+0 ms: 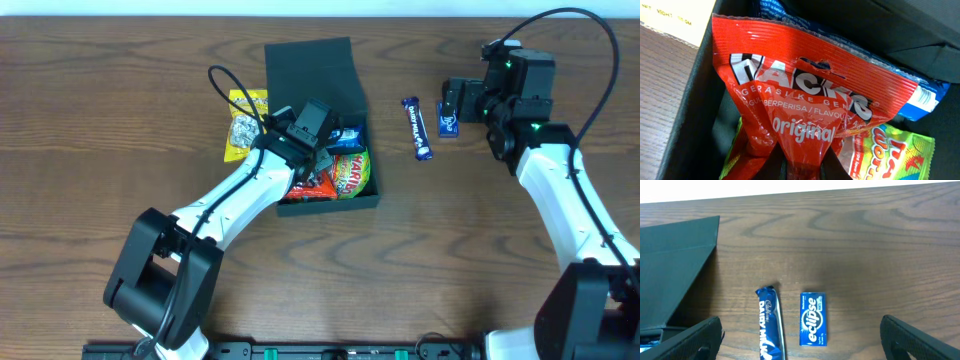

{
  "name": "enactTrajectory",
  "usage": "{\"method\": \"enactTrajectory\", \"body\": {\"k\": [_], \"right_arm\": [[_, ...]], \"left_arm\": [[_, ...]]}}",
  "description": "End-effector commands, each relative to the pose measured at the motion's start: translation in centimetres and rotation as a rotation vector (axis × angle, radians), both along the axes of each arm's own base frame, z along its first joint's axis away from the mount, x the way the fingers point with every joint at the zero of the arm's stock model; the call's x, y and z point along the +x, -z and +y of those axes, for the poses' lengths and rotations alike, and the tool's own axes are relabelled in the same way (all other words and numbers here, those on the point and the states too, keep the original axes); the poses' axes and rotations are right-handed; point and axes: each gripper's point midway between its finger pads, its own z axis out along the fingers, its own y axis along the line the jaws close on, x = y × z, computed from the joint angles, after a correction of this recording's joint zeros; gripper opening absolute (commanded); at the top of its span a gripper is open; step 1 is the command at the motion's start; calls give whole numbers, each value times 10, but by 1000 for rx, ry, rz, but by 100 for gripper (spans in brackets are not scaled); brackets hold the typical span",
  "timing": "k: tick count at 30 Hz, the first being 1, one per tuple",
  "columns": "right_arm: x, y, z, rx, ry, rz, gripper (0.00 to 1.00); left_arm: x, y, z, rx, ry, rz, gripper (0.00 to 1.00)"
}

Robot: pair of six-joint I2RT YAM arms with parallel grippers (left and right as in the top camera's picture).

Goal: Pack container
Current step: 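Carry the red Jacks bag into the box with the left gripper, then press the red bag down into the box's left side with the left gripper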

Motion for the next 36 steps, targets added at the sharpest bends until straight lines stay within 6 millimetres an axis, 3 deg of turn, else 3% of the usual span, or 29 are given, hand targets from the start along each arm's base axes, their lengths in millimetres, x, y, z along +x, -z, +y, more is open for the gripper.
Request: {"method": "enactTrajectory", "body": {"k": [1, 3, 4, 6, 7, 8, 9, 12, 21, 25, 29, 36], "right_arm": [[2, -5, -6, 8, 23, -11, 99], [2, -5, -6, 8, 23, -11, 99], [2, -5, -6, 8, 23, -11, 99], [2, -5, -6, 8, 23, -11, 99], [2, -5, -6, 8, 23, -11, 99], [2, -5, -6, 8, 23, -11, 99], [2, -5, -6, 8, 23, -11, 99], [2, -5, -6, 8, 23, -9, 99], [1, -4, -6, 8, 23, -3, 99], [1, -3, -6, 8, 23, -3, 99], [1, -3, -6, 8, 23, -2, 99], [1, -3, -6, 8, 23, -1, 99]], "left_arm": [[-4, 8, 8, 13, -34, 8, 6], [2, 5, 3, -4, -20, -18, 14], [5, 3, -2, -16, 7, -34, 27], [10, 0, -10, -34, 62, -56, 43], [12, -3, -15, -45, 102, -72, 57], [13, -5, -19, -53, 130, -80, 63], [14, -7, -21, -55, 152, -91, 63], [18, -22, -23, -70, 158, -124, 54], [35, -99, -30, -9, 355, -345, 50], [35, -115, -29, 17, 412, -396, 34], [35, -104, -30, 37, 437, -374, 6], [31, -55, -35, 48, 468, -246, 6]]}}
